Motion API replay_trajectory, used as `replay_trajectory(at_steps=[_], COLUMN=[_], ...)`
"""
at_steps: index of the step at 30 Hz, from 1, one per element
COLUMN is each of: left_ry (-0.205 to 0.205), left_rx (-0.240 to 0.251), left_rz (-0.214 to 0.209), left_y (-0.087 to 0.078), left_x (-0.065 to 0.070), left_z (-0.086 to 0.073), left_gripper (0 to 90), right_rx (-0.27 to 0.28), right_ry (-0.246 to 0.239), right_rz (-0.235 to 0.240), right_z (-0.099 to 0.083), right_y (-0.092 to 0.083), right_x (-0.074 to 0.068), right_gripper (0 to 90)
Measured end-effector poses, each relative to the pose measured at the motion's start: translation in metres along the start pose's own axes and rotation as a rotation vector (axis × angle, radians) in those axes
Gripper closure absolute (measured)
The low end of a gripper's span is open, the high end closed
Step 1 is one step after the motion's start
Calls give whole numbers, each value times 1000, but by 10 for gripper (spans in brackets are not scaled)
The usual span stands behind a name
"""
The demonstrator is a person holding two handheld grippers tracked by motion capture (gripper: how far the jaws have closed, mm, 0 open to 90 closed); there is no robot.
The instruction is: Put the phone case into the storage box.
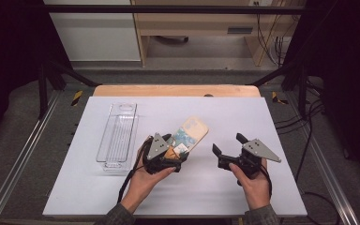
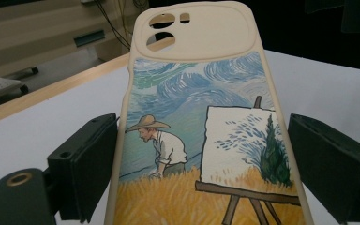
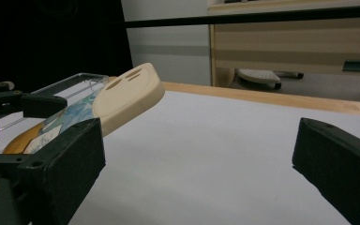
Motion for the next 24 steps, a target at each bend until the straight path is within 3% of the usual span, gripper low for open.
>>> replay_trajectory(at_steps=[8,16,24], left_ry=[15,32,62], left_rx=[30,69,98], left_rz=[29,62,80], left_y=[-2,-4,-7], left_x=[-6,-11,-12], left_z=[12,29,40], left_gripper=[108,108,108], right_rx=[10,15,5], right_ry=[-11,2,19], right_rz=[11,71,123], right_z=[19,46,62], right_y=[8,21,29], right_x=[-4,-23,-40], right_gripper=[33,40,45])
Point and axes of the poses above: each handheld gripper's, and its own axes: y roughly forward along the jaws, z roughly out of its top, x roughly to its right, the point moved 9 cm from there along y, roughly forward along the jaws, and after that the axes turned 4 degrees about -z, right-handed, at the moved point
